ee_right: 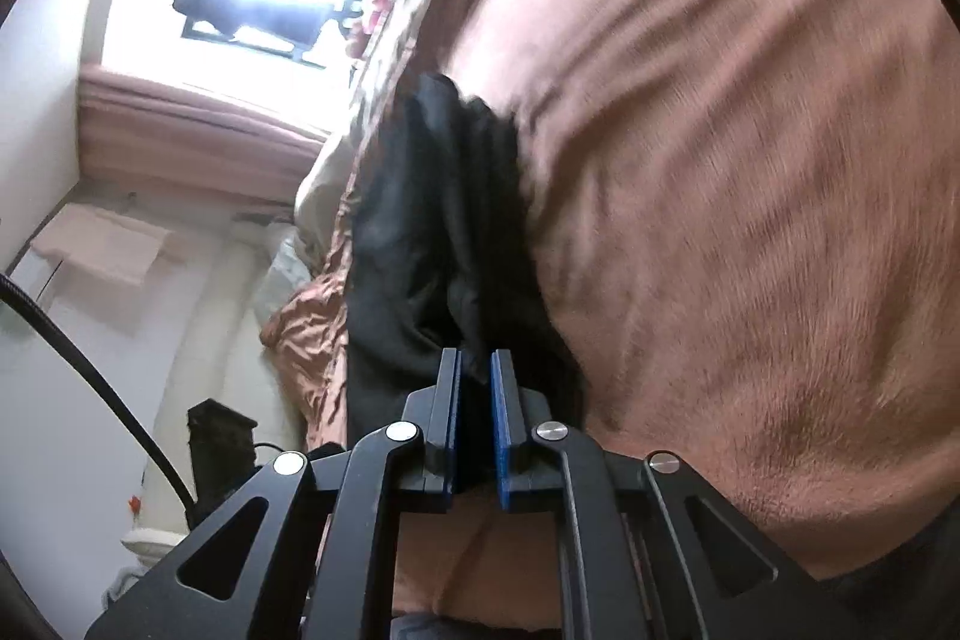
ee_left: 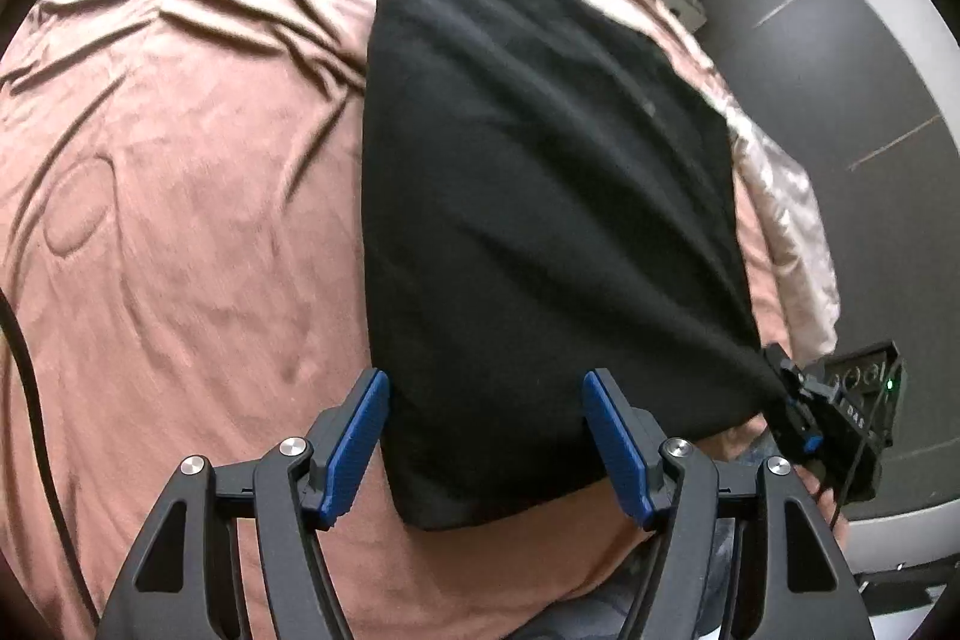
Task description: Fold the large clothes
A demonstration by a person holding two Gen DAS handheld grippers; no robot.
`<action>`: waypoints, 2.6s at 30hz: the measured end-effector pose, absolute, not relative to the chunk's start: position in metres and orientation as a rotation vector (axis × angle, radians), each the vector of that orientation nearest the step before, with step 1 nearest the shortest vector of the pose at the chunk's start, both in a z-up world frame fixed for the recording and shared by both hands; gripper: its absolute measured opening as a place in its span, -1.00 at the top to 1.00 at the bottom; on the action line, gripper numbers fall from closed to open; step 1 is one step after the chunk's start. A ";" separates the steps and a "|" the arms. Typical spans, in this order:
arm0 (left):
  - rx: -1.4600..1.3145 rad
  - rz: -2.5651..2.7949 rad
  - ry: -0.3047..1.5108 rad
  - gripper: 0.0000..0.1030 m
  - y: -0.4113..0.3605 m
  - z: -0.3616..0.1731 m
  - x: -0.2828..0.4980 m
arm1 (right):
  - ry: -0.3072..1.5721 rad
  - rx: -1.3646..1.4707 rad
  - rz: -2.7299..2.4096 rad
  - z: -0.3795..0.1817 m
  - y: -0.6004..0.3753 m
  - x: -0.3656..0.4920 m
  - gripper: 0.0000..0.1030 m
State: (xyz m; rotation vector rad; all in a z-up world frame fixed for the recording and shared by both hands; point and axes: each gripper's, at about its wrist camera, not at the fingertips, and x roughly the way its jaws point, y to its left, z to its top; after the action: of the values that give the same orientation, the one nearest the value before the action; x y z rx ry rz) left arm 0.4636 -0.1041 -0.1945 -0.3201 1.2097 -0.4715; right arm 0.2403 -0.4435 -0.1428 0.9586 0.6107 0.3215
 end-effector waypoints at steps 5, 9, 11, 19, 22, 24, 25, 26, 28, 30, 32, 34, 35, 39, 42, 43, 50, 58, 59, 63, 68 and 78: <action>-0.341 -0.463 1.188 -0.33 -0.092 -0.186 0.474 | 0.652 0.843 0.309 -0.120 -0.444 0.258 -0.01; -0.345 -0.470 1.173 -0.39 -0.089 -0.181 0.488 | 0.666 0.750 0.307 -0.100 -0.437 0.278 -0.69; -0.346 -0.464 1.165 -0.42 -0.089 -0.180 0.496 | 0.692 0.719 0.314 -0.091 -0.436 0.294 -0.69; -0.376 -0.465 1.159 -0.42 -0.087 -0.189 0.535 | 0.805 0.735 0.404 -0.092 -0.438 0.383 -0.69; -0.379 -0.460 1.156 -0.42 -0.087 -0.195 0.549 | 0.824 0.734 0.426 -0.098 -0.437 0.405 -0.69; -0.388 -0.459 1.155 -0.42 -0.086 -0.198 0.557 | 0.842 0.726 0.430 -0.102 -0.436 0.417 -0.69; -0.397 -0.458 1.153 -0.42 -0.085 -0.200 0.561 | 0.853 0.728 0.433 -0.104 -0.437 0.423 -0.69; -0.407 -0.458 1.151 -0.42 -0.084 -0.203 0.565 | 0.861 0.734 0.439 -0.106 -0.438 0.426 -0.69; -0.427 -0.463 1.143 -0.42 -0.082 -0.206 0.573 | 0.885 0.743 0.439 -0.113 -0.439 0.436 -0.69; -0.436 -0.473 1.135 -0.42 -0.081 -0.209 0.578 | 0.888 0.745 0.459 -0.115 -0.440 0.441 -0.69; -0.436 -0.475 1.127 -0.42 -0.081 -0.211 0.583 | 0.883 0.758 0.484 -0.115 -0.442 0.446 -0.69; -0.435 -0.481 1.115 -0.40 -0.082 -0.213 0.588 | 0.884 0.775 0.503 -0.117 -0.443 0.452 -0.69; -0.430 -0.488 1.100 -0.39 -0.083 -0.213 0.589 | 0.887 0.786 0.513 -0.118 -0.444 0.456 -0.69; -0.443 -0.500 1.104 -0.38 -0.089 -0.218 0.599 | 0.886 0.795 0.546 -0.123 -0.441 0.469 -0.69; -0.448 -0.487 1.105 -0.38 -0.091 -0.222 0.603 | 0.897 0.772 0.545 -0.127 -0.436 0.476 -0.57; -0.451 -0.486 1.104 -0.38 -0.091 -0.222 0.603 | 0.902 0.766 0.542 -0.128 -0.436 0.478 -0.44; -0.517 -0.500 1.129 -0.28 -0.085 -0.230 0.591 | 0.892 0.778 0.594 -0.130 -0.439 0.481 0.58; -0.484 -0.498 1.089 0.38 -0.086 -0.206 0.578 | 0.813 0.681 0.597 -0.095 -0.422 0.460 0.79; -0.491 -0.499 1.077 0.40 -0.084 -0.202 0.574 | 0.806 0.675 0.600 -0.092 -0.421 0.456 0.79; -0.494 -0.501 1.030 0.47 -0.079 -0.181 0.557 | 0.768 0.657 0.617 -0.075 -0.412 0.440 0.79; -0.505 -0.501 0.962 0.49 -0.062 -0.145 0.532 | 0.714 0.615 0.660 -0.043 -0.393 0.412 0.79; -0.530 -0.445 0.798 0.50 0.005 -0.065 0.473 | 0.638 0.502 0.769 0.019 -0.315 0.371 0.79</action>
State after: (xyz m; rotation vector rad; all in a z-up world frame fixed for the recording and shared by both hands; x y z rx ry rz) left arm 0.4726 0.0051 -0.0651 -0.5299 0.7983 -0.4446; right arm 0.3707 -0.3150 0.0194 0.5020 0.6379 0.7693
